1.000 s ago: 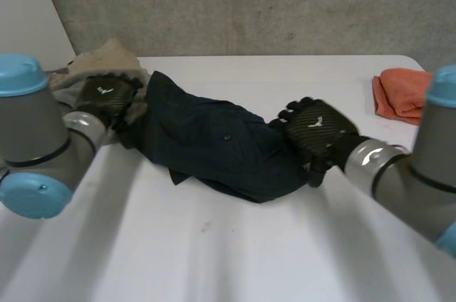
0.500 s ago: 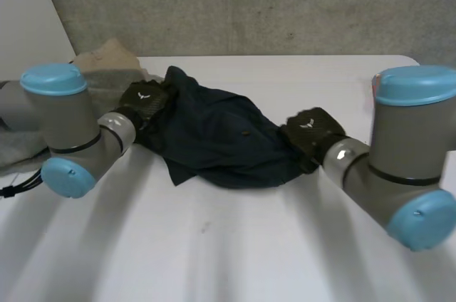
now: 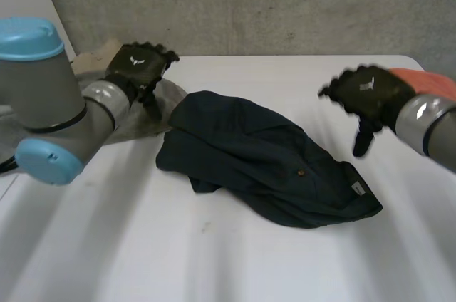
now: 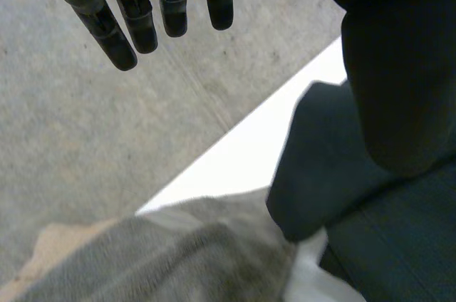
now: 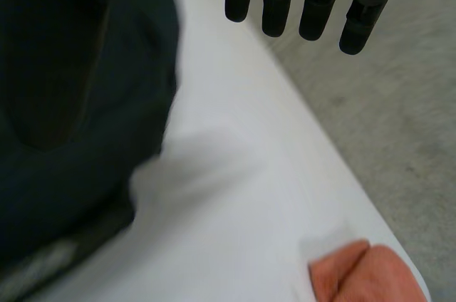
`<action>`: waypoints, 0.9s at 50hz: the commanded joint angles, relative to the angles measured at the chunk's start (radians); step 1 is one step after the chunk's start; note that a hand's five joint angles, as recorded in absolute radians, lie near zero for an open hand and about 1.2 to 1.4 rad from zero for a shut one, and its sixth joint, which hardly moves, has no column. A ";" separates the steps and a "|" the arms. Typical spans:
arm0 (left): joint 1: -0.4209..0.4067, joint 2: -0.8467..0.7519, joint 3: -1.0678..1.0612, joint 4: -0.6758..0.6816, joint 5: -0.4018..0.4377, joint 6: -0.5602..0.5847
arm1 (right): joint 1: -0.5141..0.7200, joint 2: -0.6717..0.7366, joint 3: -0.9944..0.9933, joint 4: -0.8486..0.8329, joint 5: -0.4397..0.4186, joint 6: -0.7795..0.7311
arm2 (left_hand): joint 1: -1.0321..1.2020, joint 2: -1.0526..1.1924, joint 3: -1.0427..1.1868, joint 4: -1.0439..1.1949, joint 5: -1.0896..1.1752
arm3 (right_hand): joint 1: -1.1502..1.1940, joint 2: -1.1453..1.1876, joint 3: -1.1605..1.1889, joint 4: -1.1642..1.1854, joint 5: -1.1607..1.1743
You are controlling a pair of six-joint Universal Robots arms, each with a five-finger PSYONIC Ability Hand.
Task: Fold the laundry.
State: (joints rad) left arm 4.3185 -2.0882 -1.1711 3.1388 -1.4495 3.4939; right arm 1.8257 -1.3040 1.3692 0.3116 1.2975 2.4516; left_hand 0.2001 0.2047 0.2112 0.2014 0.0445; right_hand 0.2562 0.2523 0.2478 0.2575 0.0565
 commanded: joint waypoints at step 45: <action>-0.023 -0.253 1.004 0.127 -0.060 -0.101 | 0.116 0.390 -0.780 -0.770 0.161 0.527 | 1.196 1.192 1.185 1.195 1.177 | 1.140 1.144 1.149 1.139 1.165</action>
State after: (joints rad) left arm 4.2915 -2.4764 -0.0812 3.1865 -1.5293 3.4734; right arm 1.9357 -0.7662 0.4345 -0.2892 1.4543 2.9800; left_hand 1.1635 1.1927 1.1806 1.1935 0.9768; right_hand 1.1275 1.1768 1.1826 1.1932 0.9763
